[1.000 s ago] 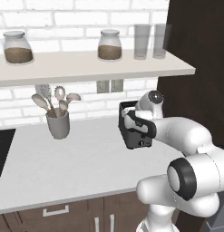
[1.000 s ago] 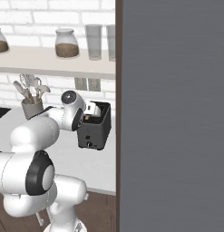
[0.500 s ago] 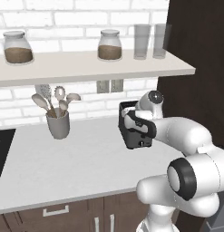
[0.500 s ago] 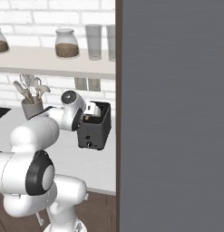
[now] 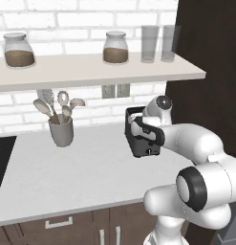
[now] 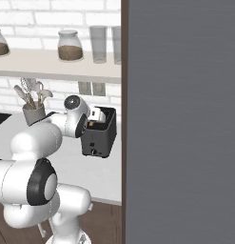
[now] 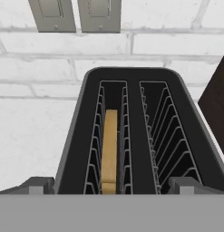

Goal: Start the toaster. Once the lever pops up, take the bread to the plate on the dining counter.

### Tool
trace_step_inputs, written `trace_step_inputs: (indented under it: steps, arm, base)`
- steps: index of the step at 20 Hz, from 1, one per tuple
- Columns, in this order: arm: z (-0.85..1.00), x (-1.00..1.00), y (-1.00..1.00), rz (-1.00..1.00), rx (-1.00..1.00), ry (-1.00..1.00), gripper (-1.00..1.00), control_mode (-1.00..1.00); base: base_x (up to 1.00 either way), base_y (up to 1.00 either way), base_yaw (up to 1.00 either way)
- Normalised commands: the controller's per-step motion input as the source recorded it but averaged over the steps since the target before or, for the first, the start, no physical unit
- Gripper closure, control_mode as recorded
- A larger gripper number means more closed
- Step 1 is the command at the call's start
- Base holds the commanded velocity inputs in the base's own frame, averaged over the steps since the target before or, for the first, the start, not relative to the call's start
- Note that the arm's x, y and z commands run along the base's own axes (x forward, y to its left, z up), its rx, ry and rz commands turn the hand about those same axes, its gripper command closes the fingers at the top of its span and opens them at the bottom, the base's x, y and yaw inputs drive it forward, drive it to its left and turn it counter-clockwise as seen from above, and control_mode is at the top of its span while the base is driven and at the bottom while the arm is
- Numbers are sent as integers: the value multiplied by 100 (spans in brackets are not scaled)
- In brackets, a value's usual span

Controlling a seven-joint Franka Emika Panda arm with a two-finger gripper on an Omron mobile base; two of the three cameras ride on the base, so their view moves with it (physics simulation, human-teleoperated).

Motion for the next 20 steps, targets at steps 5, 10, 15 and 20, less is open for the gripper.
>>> trace_step_inputs:
  steps: [5, 10, 15, 20]
  arm:
    - [0, 0, 0, 0, 0, 0, -100, -100]
    - [0, 0, 0, 0, 0, 0, -100, -100]
    - [0, 0, 0, 0, 0, 0, -100, -100]
    - [0, 0, 0, 0, 0, 0, -100, -100]
  base:
    - [0, 0, 0]
    - [0, 0, 0]
    - [0, 0, 0]
    - [0, 0, 0]
